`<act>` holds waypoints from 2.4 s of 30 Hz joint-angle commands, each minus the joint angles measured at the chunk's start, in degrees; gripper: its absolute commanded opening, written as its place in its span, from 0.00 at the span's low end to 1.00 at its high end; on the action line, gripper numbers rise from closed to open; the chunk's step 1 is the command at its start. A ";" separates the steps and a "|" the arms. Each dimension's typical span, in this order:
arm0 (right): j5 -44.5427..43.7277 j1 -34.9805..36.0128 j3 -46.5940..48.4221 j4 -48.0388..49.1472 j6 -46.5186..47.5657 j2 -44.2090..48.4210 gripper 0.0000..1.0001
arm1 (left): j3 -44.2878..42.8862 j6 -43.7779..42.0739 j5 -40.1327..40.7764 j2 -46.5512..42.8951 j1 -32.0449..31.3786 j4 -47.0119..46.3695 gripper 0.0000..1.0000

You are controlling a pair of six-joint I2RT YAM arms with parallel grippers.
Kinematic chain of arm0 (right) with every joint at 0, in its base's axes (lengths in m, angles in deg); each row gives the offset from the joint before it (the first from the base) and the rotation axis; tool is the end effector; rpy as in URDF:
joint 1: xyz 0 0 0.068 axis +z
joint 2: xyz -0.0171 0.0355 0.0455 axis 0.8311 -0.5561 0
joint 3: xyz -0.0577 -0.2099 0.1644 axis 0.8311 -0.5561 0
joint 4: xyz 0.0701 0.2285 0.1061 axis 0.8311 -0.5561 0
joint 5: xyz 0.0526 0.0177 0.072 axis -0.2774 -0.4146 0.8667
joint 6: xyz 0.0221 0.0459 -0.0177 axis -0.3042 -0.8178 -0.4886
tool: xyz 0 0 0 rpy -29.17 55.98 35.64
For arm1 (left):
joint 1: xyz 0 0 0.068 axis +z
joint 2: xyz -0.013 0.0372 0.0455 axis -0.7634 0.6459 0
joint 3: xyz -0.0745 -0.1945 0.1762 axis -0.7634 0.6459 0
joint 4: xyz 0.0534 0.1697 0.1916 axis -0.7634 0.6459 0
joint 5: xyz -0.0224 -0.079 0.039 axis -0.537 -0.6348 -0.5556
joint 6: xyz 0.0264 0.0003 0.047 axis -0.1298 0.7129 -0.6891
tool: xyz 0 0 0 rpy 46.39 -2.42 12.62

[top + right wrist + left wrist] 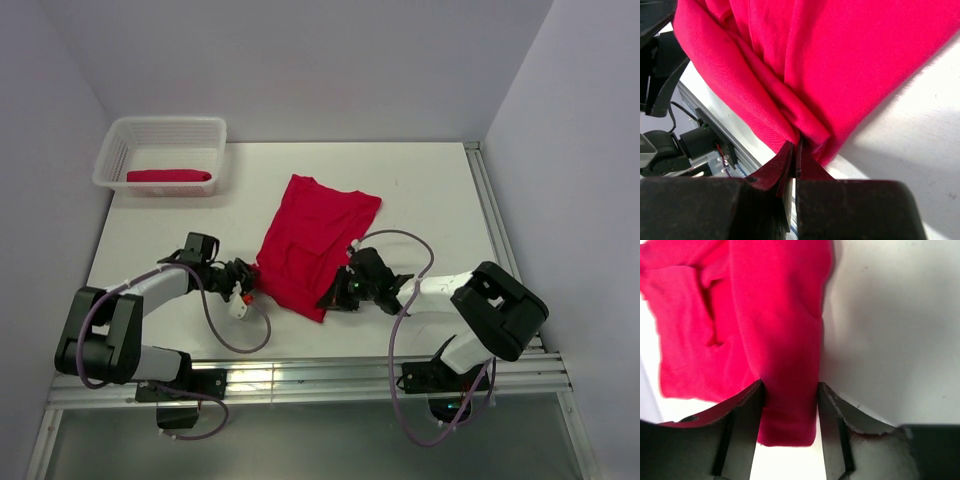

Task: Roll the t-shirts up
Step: Roll the tshirt

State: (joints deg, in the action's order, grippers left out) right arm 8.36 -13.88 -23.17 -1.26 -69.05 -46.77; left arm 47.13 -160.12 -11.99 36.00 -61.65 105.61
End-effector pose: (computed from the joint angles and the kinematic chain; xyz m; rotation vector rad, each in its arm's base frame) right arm 0.1819 0.1823 0.1270 0.1360 2.5957 1.1920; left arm 0.2062 -0.0695 0.1423 2.0964 0.8459 -0.2180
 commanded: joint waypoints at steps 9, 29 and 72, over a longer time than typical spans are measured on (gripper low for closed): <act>0.47 -0.40 -1.85 2.92 -1.41 0.66 0.00 | -17.57 -4.37 3.22 9.58 -4.03 20.32 0.31; -7.97 -0.40 0.61 -12.01 6.58 11.72 0.41 | -42.18 -10.35 12.36 29.44 -8.69 53.11 0.00; -62.90 43.19 31.54 -39.88 55.54 -10.76 0.87 | -49.13 -10.69 19.39 38.24 -9.65 60.95 0.00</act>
State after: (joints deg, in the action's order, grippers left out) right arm -51.29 28.76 5.46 -38.44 -17.43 -55.29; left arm -2.88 -160.10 2.65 73.25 -70.87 164.58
